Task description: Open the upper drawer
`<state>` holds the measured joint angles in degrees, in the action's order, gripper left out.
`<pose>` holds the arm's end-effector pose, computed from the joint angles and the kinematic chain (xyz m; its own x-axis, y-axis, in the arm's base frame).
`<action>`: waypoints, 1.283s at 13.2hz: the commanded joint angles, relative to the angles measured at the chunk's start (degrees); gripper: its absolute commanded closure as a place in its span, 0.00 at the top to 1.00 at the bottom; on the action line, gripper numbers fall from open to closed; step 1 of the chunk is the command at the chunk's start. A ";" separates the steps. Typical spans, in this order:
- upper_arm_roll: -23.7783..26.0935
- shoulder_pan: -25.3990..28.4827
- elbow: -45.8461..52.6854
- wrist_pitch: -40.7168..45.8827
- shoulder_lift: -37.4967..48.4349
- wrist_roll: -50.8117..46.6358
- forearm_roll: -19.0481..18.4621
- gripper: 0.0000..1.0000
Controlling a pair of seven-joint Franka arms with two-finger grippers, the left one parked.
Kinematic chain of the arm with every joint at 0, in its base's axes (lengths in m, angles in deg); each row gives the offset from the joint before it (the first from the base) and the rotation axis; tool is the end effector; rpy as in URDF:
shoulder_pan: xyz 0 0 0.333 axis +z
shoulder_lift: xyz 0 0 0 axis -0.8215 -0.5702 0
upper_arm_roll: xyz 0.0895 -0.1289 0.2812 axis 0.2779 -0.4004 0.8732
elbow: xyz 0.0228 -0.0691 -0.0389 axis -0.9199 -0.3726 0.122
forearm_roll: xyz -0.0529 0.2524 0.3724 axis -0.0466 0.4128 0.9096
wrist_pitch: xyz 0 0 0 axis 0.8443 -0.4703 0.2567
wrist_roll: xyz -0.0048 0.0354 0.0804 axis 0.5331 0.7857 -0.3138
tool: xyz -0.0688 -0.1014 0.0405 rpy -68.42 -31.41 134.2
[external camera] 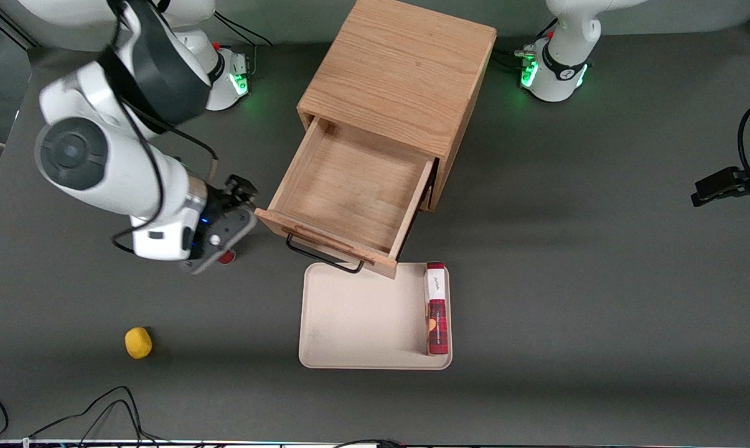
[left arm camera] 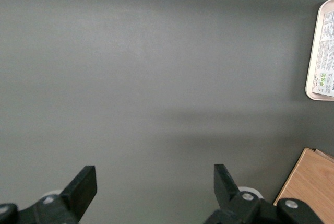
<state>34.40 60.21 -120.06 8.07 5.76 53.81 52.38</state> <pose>0.6657 0.2494 0.5368 0.7912 0.5965 -0.1349 0.5848 -0.8024 -0.1185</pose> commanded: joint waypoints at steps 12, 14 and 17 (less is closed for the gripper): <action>0.74 -18.06 -12.13 2.06 14.26 -23.86 0.48 1.00; 0.92 -18.77 -19.33 -4.79 18.73 -24.03 0.91 1.00; 0.92 -21.75 -24.98 -10.19 23.58 -24.04 5.22 1.00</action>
<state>34.58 41.30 -138.82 0.77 23.32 30.71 55.27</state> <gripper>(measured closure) 0.000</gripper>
